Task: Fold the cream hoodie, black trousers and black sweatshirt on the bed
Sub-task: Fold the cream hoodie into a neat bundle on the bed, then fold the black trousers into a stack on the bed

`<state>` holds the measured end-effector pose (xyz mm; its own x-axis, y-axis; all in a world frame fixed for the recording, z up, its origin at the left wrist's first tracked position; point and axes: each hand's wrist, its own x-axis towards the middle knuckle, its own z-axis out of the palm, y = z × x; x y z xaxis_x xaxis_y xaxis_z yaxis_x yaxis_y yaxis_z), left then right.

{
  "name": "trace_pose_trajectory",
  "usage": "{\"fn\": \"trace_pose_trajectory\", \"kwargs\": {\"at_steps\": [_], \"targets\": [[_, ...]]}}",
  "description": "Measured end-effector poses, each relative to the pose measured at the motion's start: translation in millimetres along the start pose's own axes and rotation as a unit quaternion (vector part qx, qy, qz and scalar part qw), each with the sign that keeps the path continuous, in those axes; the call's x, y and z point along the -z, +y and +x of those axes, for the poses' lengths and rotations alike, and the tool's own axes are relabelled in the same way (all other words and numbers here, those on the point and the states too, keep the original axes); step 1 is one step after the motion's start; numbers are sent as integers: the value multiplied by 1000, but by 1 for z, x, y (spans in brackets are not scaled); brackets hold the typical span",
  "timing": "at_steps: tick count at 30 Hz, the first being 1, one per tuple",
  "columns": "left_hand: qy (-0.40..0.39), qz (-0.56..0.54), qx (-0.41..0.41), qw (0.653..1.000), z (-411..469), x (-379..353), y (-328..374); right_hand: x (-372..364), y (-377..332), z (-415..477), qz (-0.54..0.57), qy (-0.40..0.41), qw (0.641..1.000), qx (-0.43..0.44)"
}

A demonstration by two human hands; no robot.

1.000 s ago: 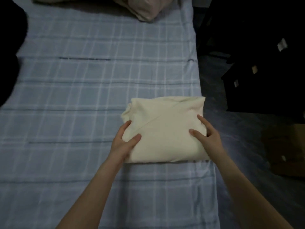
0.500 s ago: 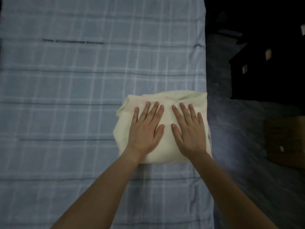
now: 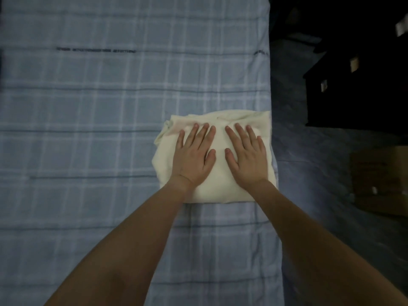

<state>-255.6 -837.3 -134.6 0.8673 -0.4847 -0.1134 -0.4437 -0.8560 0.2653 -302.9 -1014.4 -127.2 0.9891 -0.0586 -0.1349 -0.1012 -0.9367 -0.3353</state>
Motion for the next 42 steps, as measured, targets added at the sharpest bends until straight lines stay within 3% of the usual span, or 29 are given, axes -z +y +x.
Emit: {"fn": "trace_pose_trajectory", "kwargs": {"at_steps": [4,11,16,20,24,26,37,42], "targets": [[-51,-30,25,998,-13,61,20,58,-27,-9,8,-54,998,-17],[104,-89,-31,990,-136,222,81,205,-116,-133,47,66,996,39],[190,-90,-46,977,-259,290,114,265,-160,-255,79,124,987,68],[165,-81,-35,982,-356,286,128,265,-174,-337,73,97,990,68],[42,-75,32,996,-429,250,135,238,-175,-394,62,29,996,52],[27,-86,63,994,-455,243,138,229,-176,-408,59,5,997,57],[173,-97,148,969,-530,296,111,239,-243,-410,82,33,977,193],[214,-113,212,947,-574,303,81,219,-298,-410,72,0,965,251]]}}
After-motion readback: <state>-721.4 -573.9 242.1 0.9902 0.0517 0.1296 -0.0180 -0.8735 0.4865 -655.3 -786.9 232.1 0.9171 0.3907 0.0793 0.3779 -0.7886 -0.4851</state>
